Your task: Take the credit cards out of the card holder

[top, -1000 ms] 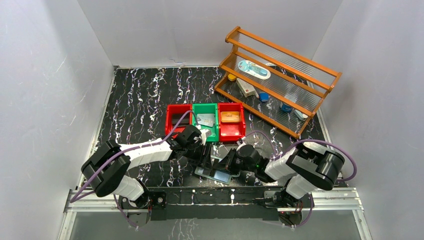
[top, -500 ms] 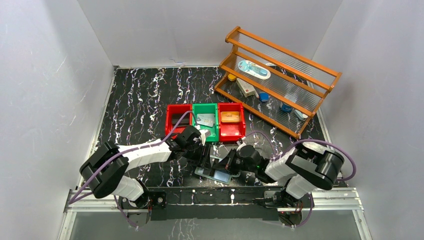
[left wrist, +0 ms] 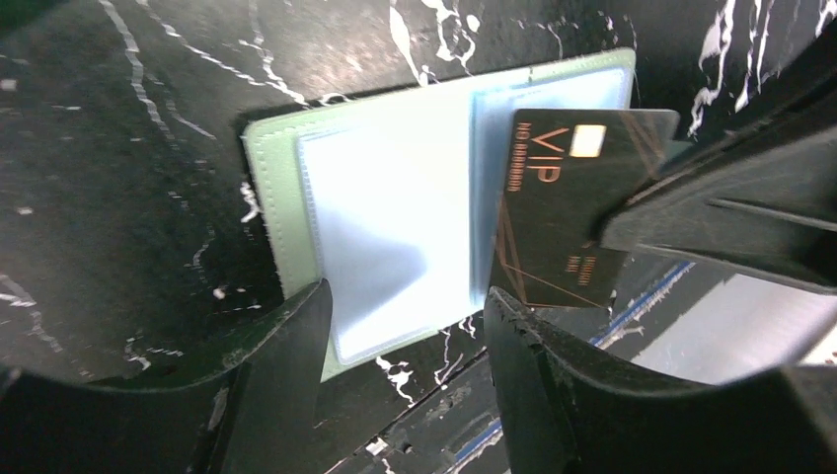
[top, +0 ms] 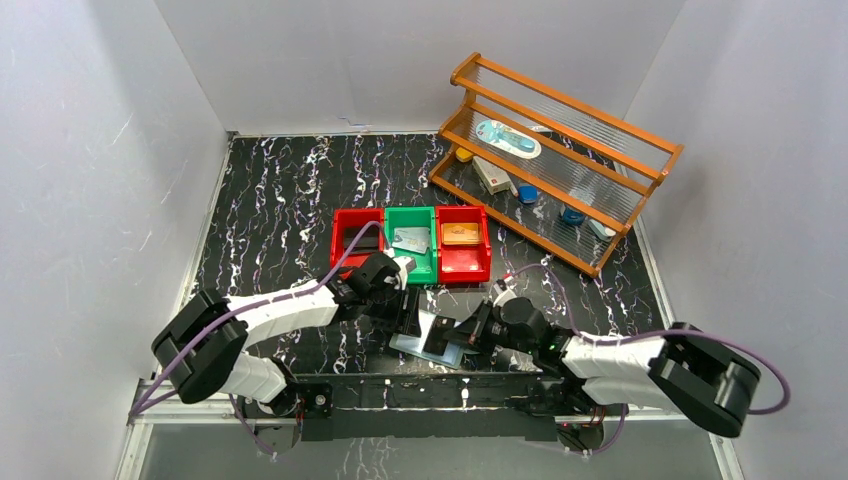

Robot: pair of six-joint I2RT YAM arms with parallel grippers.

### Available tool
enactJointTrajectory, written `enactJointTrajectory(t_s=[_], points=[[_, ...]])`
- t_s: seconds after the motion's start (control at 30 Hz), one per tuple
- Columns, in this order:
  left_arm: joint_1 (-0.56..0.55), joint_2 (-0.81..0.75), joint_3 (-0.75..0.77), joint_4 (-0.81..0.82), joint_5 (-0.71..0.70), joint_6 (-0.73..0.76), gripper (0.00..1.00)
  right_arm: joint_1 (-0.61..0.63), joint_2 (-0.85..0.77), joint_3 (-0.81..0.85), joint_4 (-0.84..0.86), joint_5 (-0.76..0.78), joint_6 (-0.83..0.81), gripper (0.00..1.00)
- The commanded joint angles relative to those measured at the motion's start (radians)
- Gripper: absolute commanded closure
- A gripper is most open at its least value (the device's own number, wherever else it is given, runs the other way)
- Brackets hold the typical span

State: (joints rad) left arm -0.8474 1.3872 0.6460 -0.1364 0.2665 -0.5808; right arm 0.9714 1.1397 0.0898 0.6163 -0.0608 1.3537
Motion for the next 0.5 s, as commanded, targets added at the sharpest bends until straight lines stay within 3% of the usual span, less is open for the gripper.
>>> enactJointTrajectory(t_s=[0.0,0.27,0.47], points=[[0.0,-0.066,-0.013,-0.02,-0.049,-0.021,0.41,-0.005,-0.138,-0.008,-0.125,0.068,-0.04,0.97],[0.022,-0.121,-0.008,0.037,0.017,-0.046,0.34,-0.006,-0.282,0.001,-0.178,0.073,-0.08,0.97],[0.193,-0.158,-0.08,0.177,0.291,-0.081,0.33,-0.006,-0.283,0.008,-0.096,0.012,-0.118,0.96]])
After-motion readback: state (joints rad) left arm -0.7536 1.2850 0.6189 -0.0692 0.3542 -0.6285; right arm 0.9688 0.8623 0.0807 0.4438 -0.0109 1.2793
